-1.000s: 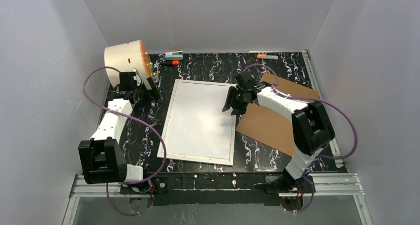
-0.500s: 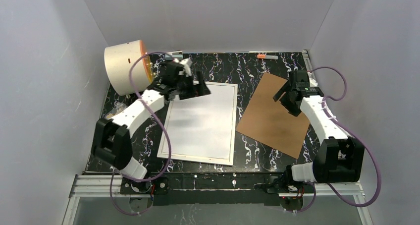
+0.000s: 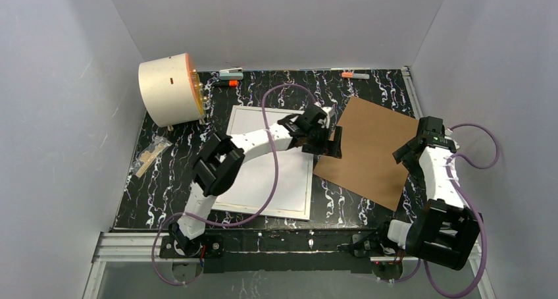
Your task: Put the photo into the frame
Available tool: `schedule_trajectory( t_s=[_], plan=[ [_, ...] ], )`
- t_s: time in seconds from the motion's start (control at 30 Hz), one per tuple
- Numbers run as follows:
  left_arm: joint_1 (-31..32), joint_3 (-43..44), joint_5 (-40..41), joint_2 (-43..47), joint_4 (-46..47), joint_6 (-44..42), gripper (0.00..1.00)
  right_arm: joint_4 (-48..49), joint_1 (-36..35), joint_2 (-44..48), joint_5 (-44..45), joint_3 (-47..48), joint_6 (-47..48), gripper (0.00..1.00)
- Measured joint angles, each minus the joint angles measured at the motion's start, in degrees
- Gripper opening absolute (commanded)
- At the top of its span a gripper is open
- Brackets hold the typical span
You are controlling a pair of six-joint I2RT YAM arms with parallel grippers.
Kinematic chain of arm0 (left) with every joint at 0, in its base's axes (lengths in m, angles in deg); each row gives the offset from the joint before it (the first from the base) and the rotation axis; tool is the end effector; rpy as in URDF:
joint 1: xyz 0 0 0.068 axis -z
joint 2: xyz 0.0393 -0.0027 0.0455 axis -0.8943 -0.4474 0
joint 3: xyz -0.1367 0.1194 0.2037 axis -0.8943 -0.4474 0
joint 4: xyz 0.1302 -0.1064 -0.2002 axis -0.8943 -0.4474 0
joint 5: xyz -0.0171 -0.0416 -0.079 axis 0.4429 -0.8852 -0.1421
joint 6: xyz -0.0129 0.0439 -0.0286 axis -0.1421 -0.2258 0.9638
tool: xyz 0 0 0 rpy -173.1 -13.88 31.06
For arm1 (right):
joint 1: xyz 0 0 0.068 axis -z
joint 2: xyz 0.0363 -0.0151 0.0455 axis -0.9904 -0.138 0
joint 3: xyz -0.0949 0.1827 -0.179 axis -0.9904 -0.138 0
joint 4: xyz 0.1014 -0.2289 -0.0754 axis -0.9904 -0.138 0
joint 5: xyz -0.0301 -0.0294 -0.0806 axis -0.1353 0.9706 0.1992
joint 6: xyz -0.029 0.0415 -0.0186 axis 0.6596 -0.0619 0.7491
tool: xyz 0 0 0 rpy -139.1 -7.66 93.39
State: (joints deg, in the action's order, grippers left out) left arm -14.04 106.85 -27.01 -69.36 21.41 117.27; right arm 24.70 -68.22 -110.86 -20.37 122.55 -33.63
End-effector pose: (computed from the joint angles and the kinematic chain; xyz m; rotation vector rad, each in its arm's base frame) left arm 0.3054 -0.3692 0.2082 0.4764 2.4037 -0.9903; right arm 0.2089 -0.0639 0.2360 1.2700 2.3017 -0.3176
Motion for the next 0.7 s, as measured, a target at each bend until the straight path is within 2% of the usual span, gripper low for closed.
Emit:
schedule_trajectory(
  t_s=[0.17,0.5,0.7],
  plan=[
    [3.3,6.3,3.9,-6.6,-1.4,0.2,0.91,-0.1,4.0,-0.6,-3.2,0.0,0.9,0.96],
    [2.9,15.7,14.9,-13.1,-6.8,0.2,0.91,2.6,7.8,-4.5,-11.4,-1.1,0.8,0.93],
    [2.9,17.8,14.3,-14.1,-9.1,0.2,0.90,4.0,9.5,-5.6,-15.1,-3.5,0.8,0.93]
  ],
)
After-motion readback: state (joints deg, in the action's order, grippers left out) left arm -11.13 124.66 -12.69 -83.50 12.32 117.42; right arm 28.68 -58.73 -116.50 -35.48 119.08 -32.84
